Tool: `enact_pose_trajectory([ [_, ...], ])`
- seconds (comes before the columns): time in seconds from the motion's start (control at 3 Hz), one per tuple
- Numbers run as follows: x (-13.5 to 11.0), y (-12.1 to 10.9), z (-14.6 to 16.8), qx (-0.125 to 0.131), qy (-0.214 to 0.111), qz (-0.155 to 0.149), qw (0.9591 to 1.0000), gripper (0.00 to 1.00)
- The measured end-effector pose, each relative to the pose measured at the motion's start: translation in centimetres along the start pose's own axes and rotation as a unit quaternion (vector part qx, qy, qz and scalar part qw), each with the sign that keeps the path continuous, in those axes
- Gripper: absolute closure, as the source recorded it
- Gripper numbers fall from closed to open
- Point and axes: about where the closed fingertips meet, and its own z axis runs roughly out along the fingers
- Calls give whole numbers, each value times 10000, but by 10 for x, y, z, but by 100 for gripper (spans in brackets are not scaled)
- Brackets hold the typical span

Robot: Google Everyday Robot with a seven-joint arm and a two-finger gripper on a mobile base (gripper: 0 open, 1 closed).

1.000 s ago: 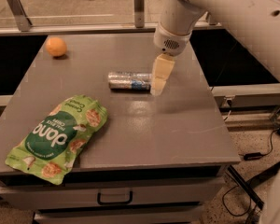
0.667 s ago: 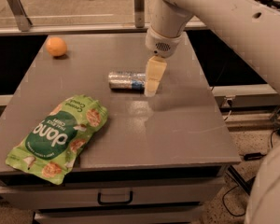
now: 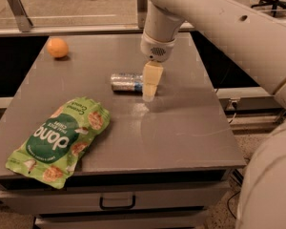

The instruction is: Move redbull can near orange

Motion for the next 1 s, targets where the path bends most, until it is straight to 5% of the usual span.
enact_pose_trajectory([
  [1.0,-1,-12,-3,-93,310,-180,9993,89],
])
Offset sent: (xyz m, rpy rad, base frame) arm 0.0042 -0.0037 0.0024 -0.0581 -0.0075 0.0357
